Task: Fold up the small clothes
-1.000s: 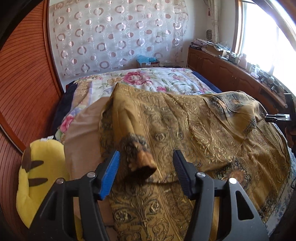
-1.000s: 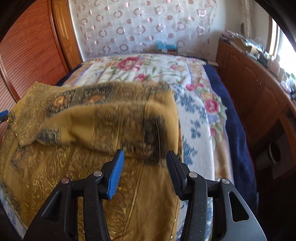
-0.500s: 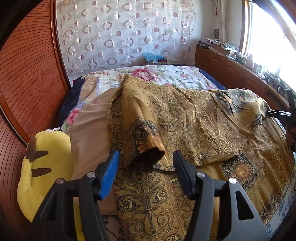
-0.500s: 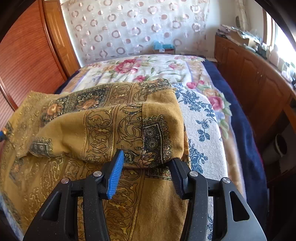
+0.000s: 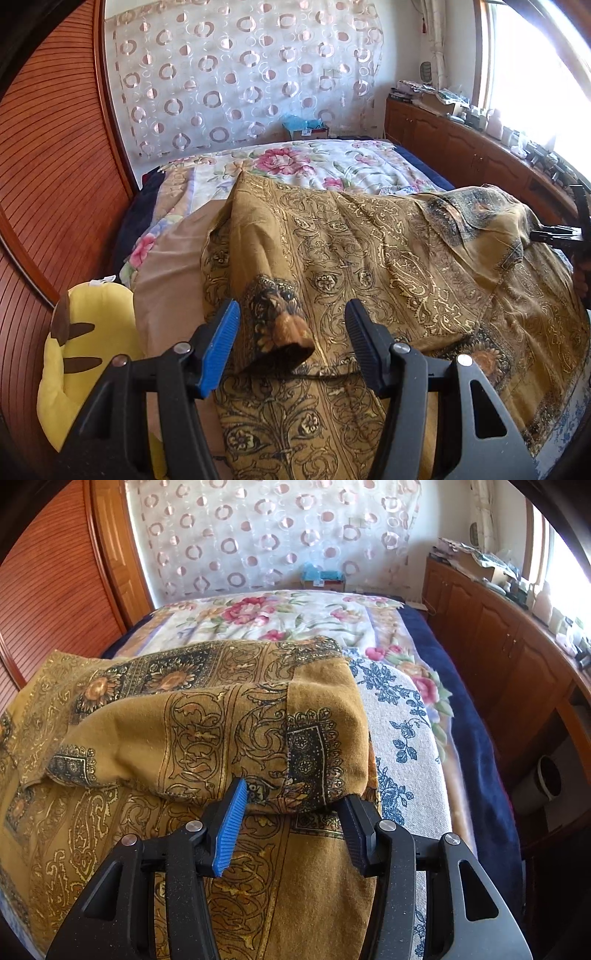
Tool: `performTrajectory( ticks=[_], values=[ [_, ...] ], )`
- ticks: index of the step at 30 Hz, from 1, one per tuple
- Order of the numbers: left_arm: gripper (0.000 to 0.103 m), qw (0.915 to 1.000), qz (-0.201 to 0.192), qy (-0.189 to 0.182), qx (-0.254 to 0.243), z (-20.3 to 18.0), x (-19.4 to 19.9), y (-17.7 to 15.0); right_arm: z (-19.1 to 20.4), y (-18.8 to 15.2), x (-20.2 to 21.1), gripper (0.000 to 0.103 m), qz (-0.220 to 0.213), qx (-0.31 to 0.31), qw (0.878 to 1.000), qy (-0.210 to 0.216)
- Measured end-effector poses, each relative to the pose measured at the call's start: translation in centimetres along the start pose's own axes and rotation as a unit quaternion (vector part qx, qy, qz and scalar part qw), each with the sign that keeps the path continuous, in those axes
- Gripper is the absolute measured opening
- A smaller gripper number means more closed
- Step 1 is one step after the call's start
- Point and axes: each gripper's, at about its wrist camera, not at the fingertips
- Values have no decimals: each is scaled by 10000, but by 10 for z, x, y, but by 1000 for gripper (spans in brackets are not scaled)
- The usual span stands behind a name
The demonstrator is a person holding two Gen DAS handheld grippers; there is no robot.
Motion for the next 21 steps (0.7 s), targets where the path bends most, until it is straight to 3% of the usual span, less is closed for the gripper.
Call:
performTrajectory(
  ticks=[6,7,8,9,13,16,19,21],
  values=[
    [58,9999,103,25,-33,0,-11,2,1,0,0,50,1,10,10000,-11],
    [46,9999,114,1,-45,1,-12,2,2,0,0,50,1,13,10000,-20],
    [17,9999,129,-31,-60,1,-13,2,2,0,0,50,2,17,10000,-24],
    [10,9998,165,-18,-57,1,-14,3,2,0,0,50,1,9,10000,-11],
    [10,9997,221,-72,-44,3,-16,4,1,6,-1,48,83,54,9999,67],
    [10,9994,335,25,65,9,-20,3,-3,12,-2,34,53,-51,9998,166],
    [10,9989,424,30,174,16,-26,1,-1,13,-6,9,46,80,9998,155],
    [10,9989,426,-24,167,17,-27,-1,-1,13,-6,5,2,151,9996,244]
  ],
)
Point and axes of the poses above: each gripper's, at about its wrist camera, not at the fingertips, and x roughly against the way its jaws point, z to its left, y to its top, and after that the axes turned 9 degrees about -y, right-handed
